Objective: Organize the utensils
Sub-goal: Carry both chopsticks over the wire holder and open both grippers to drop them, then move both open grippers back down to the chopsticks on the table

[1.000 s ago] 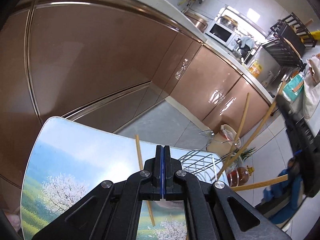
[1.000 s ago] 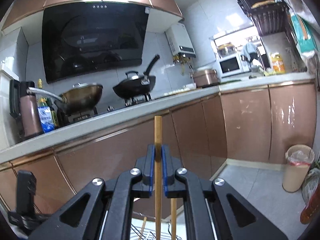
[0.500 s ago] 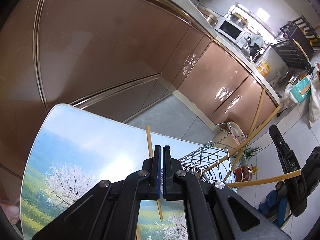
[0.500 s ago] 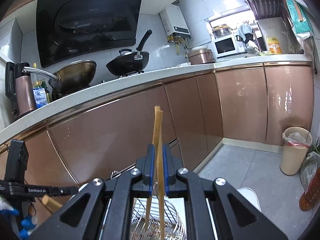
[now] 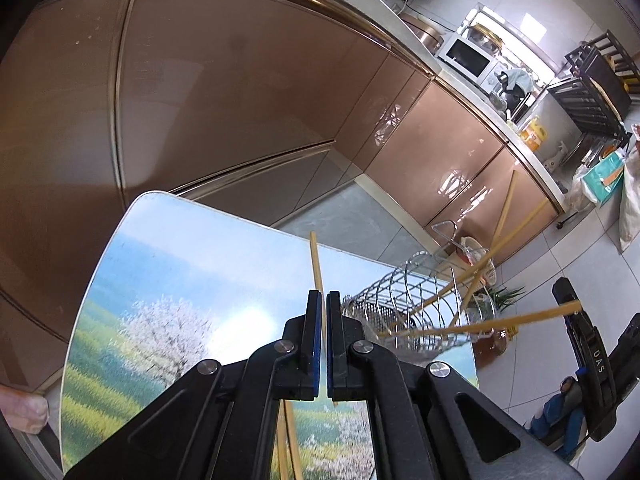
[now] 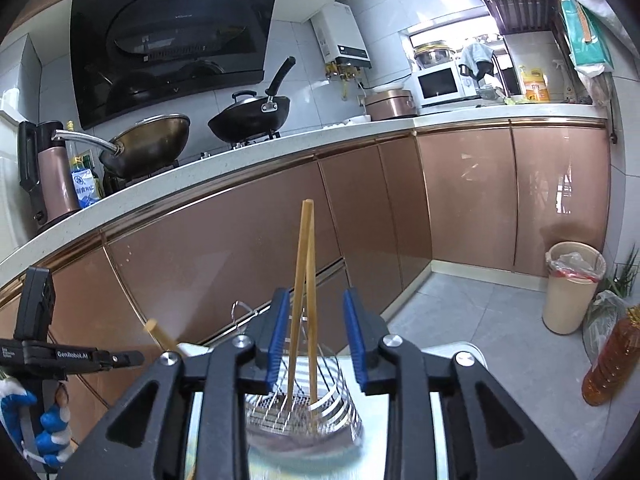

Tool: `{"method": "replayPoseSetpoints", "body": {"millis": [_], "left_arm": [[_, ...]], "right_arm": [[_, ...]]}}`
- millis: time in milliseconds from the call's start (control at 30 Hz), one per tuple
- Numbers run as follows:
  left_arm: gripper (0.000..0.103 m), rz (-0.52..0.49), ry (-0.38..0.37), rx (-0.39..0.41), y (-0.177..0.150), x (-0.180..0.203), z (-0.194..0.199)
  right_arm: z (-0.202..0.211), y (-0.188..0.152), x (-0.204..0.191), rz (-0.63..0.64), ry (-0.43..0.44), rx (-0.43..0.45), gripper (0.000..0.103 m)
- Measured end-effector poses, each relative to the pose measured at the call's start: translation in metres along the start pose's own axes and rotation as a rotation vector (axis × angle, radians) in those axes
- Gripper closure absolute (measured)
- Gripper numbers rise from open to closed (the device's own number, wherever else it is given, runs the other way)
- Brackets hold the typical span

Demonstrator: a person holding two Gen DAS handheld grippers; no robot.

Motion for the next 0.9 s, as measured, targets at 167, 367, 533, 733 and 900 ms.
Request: {"method": "replayPoseSetpoints", "body": {"millis": [167,367,533,733,900], "left_arm": [[0.102,0.002,0.012,0.009,-0.017,-0.005,0.02],[0.097,-0.006,0.04,-0.005,-0.039,-0.014,0.043],[0.092,-0.003,0.067,-0.05,-0.062,-0.027,0.054],[0.09,0.003,0.081,-0.136,-0.099,-0.04,0.048],[0.086,-0.002,0.106,-0.185,-0.122,-0.05,0.036]], "right_arm": [[0.021,-0.014,-0.003,-0.008,-0.012,-0.029,0.075],[0.047,-0.04,-0.004,-0.02,-0.032,-0.088,0.074],[0.065,-0.06,0.002,-0.052,-0.064,-0.155,0.074],[0.07,-0.091,0.003,-0.073,-0.08,-0.287,0.074],[0.063,-0.122,-0.006,-0.077,-0.067,-0.39,0.074]]}}
Point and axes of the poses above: each gripper's, at about its wrist camera, not at the fingertips, and z roughly against the way its jaws point, x to its right, y to its top, the point moved 6 cm from there along -z, roughly the way its jaws point, and after that the axes turned 14 degrees about -x, right-handed, at the moved point
